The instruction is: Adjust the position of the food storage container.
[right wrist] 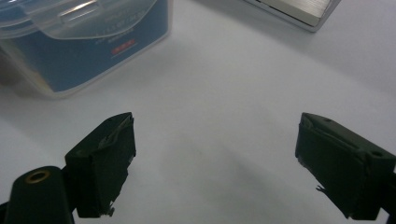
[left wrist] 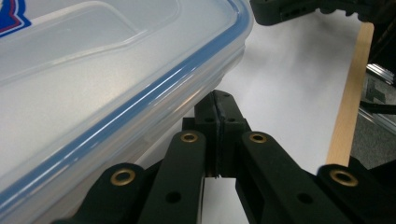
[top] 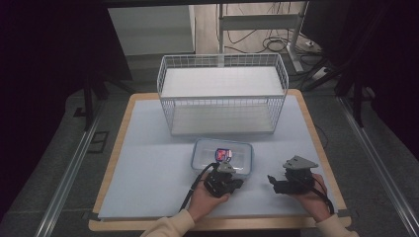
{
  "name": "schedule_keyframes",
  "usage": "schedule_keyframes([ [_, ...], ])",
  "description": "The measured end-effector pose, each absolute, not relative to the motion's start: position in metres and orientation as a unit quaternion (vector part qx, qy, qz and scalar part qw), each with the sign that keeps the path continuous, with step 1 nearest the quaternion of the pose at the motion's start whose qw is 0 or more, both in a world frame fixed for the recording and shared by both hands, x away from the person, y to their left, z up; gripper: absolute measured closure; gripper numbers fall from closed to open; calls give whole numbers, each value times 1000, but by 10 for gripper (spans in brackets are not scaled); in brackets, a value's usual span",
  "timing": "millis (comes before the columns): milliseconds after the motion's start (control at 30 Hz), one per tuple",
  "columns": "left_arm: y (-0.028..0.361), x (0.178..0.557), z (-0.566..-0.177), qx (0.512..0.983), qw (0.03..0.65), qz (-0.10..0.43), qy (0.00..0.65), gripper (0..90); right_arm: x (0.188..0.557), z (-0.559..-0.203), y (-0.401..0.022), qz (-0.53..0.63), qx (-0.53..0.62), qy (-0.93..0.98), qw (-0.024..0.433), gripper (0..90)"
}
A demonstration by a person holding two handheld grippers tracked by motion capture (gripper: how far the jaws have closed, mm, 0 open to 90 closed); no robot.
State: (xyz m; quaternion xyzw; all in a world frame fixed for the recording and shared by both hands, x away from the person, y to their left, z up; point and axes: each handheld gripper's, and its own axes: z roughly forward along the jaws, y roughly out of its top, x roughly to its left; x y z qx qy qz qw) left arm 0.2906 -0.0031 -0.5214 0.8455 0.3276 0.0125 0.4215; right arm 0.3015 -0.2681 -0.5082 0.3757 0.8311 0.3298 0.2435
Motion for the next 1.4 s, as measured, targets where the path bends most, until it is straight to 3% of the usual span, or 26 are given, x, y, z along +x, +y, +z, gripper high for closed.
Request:
schedule_keyframes([
  [633,-2,285,-517,842,432,14,324,891,301,-507,-269,328,374,832,246,125],
  [867,31,263,-499,832,454,16,317,886,301,-505,-271,333,376,829,248,126],
  [1300,104,262,-485,781,491,40,384,857,301,-506,-271,333,375,830,245,133],
  [1400,116,263,-485,768,498,53,400,804,301,-505,-272,335,375,829,245,135],
])
